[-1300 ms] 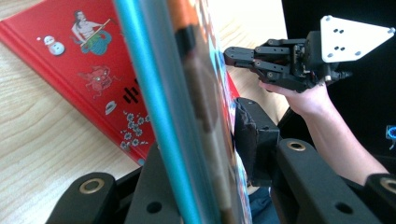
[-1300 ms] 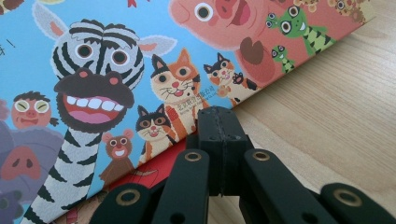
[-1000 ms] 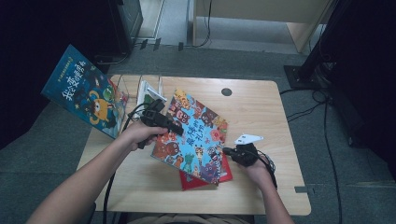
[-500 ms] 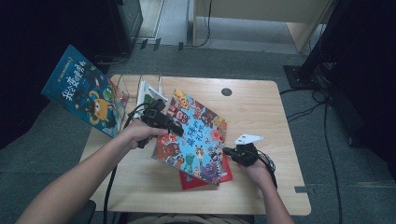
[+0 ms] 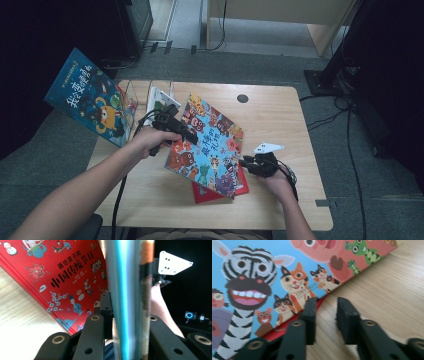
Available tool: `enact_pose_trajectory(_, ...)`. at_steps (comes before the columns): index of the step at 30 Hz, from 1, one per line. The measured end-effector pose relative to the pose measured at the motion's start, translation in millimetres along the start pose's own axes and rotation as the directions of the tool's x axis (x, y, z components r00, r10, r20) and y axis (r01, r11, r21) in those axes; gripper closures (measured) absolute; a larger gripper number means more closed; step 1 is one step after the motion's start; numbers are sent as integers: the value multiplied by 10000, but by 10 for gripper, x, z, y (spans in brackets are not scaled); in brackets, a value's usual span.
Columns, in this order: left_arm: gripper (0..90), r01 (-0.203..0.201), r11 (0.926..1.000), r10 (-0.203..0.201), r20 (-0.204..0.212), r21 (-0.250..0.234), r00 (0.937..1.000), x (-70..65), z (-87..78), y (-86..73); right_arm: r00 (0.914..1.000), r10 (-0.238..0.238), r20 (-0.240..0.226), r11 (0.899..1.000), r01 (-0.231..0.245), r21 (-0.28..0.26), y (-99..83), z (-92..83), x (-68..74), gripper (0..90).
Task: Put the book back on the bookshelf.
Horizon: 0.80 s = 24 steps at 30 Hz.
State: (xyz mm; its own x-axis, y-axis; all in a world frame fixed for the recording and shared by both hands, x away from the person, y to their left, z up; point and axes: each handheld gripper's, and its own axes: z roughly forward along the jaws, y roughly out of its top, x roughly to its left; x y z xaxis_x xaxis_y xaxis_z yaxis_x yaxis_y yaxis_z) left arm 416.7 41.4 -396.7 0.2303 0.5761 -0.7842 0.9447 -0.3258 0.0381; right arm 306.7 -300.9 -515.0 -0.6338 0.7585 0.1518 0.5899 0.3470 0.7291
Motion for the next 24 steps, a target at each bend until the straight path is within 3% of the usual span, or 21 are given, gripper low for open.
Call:
enact_pose_trajectory(6,796,179,9998,-178,203,-81,9996,0,-9,4,9999,60,-137,10000,-59,79,-11,-15,-47,574)
enact_pose_trajectory(14,800,291,9994,-296,313,186,9991,0,-43,6,9998,10,-219,9998,-6,179,0,-25,-53,570)
enact_pose_trajectory(24,791,636,9976,-611,812,-284,9948,29,-194,-8,9994,-14,-358,10000,16,75,14,-31,-60,568)
